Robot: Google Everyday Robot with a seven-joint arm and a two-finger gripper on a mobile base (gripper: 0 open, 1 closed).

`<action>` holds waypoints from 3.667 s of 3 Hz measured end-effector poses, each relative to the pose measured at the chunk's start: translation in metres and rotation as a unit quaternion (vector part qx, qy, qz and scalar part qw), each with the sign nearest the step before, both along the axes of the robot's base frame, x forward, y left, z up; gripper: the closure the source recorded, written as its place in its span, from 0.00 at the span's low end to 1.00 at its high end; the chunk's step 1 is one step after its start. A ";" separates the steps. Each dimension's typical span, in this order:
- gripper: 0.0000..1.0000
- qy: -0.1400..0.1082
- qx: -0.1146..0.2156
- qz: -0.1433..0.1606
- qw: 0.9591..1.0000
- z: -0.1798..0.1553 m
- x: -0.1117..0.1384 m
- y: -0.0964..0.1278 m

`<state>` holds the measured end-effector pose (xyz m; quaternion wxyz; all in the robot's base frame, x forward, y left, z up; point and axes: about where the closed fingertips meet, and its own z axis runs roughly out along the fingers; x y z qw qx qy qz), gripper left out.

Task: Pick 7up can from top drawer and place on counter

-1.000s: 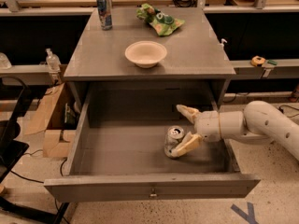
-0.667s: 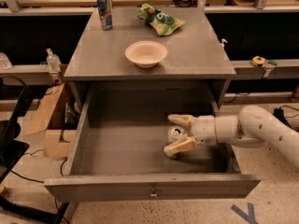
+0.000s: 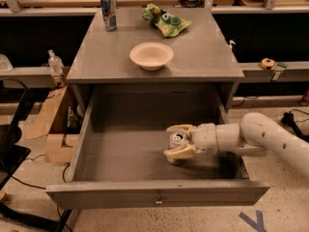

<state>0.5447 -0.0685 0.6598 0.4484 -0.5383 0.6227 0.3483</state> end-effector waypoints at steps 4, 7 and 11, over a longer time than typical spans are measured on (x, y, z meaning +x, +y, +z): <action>1.00 -0.088 -0.079 0.023 0.993 0.300 0.075 0.150; 1.00 -0.097 0.021 -0.056 0.993 0.363 0.207 0.240; 0.50 -0.032 0.074 -0.100 0.992 0.241 0.299 0.252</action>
Offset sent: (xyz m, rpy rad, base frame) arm 0.0505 0.1206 0.2622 -0.1651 -0.1761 0.0688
